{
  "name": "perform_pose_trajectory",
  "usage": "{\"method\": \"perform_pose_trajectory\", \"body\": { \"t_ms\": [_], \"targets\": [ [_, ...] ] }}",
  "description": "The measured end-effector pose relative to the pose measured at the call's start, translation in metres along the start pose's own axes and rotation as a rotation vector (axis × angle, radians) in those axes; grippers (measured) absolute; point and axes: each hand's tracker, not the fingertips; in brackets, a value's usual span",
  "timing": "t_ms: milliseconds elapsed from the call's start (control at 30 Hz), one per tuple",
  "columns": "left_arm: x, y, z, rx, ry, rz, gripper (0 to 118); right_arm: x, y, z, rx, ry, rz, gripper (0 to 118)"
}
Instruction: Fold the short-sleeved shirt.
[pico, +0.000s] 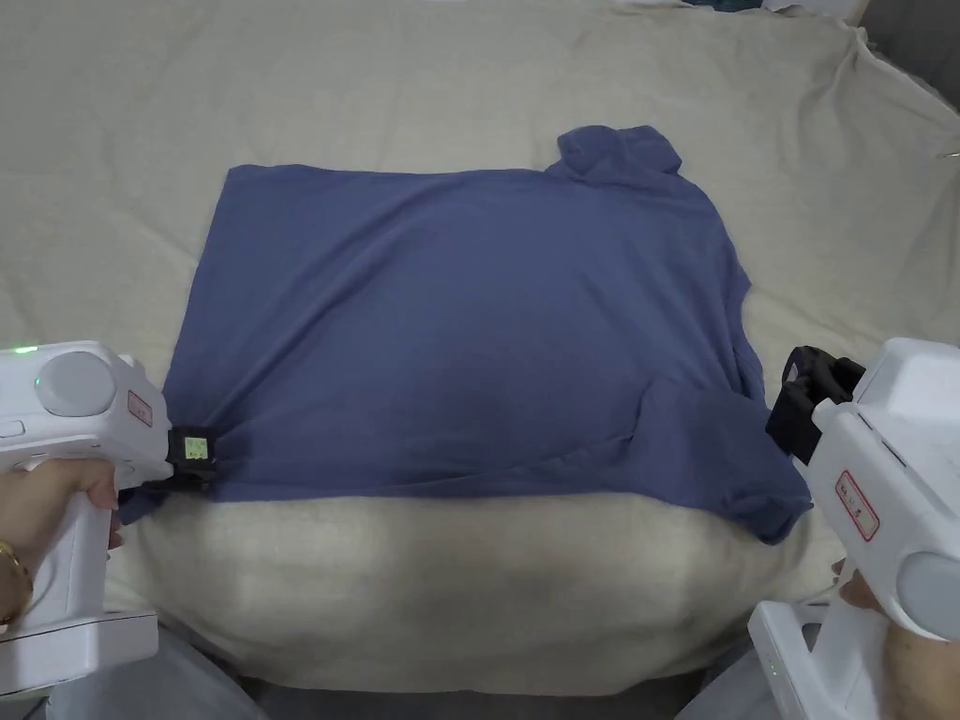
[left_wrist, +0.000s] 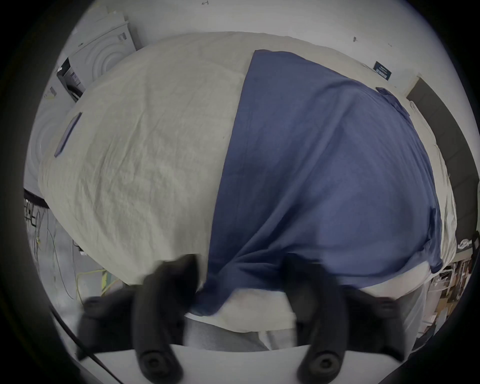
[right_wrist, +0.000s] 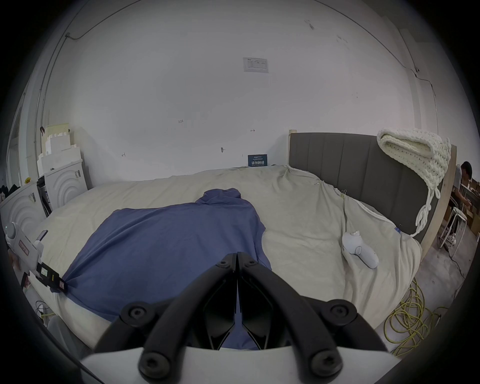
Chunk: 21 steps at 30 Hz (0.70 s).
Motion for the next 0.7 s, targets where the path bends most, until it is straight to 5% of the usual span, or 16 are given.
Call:
{"method": "perform_pose_trajectory", "body": {
  "t_ms": [133,500,700],
  "targets": [
    [0.001,-0.008,-0.002,0.016,-0.089,0.004,4,-0.003,-0.001,0.002,-0.015,0.003,-0.021,1],
    [-0.008,-0.023,0.028,0.184,-0.154,0.067,0,0.003,0.005,-0.002,-0.074,0.019,-0.032,1],
    [-0.009,-0.035,0.049,0.308,-0.194,0.111,0,0.030,0.015,-0.030,-0.321,0.069,-0.071,2]
  ]
}}
